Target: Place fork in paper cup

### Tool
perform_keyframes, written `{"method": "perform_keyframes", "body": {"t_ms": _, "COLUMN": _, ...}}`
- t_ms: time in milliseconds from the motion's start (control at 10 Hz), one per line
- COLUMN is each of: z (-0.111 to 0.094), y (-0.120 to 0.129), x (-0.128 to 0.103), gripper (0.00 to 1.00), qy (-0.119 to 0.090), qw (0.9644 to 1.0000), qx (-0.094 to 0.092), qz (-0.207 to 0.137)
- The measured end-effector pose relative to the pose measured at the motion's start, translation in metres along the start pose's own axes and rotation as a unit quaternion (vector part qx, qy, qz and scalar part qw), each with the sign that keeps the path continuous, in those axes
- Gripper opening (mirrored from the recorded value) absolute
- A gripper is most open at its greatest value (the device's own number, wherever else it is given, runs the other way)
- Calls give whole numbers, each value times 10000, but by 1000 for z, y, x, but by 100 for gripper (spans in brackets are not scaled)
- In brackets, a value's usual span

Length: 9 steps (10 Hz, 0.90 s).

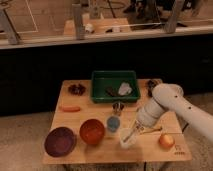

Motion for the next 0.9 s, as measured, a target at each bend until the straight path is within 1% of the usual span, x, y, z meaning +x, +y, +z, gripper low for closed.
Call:
{"method": "perform_keyframes", "body": {"t_ms": 200, "z": -1, "y": -1, "x": 0, "gripper": 67, "qy": 74, "qw": 10000, "qx": -5, "qz": -11}}
{"method": "perform_keyframes", "body": {"t_ms": 300, "z": -1, "y": -1, "x": 0, "gripper": 74, "qy": 84, "qw": 10000, "qx": -6, "qz": -15}}
{"method": "perform_keyframes", "body": {"t_ms": 400, "z": -2, "y": -1, "x": -1, "gripper": 79, "qy": 92, "qw": 10000, "qx": -5, "qz": -22}}
{"method": "perform_keyframes", "body": {"t_ms": 900, "z": -7, "y": -4, "x": -1, "gripper": 80, "qy": 90, "qw": 9999, "qx": 99, "qz": 44}}
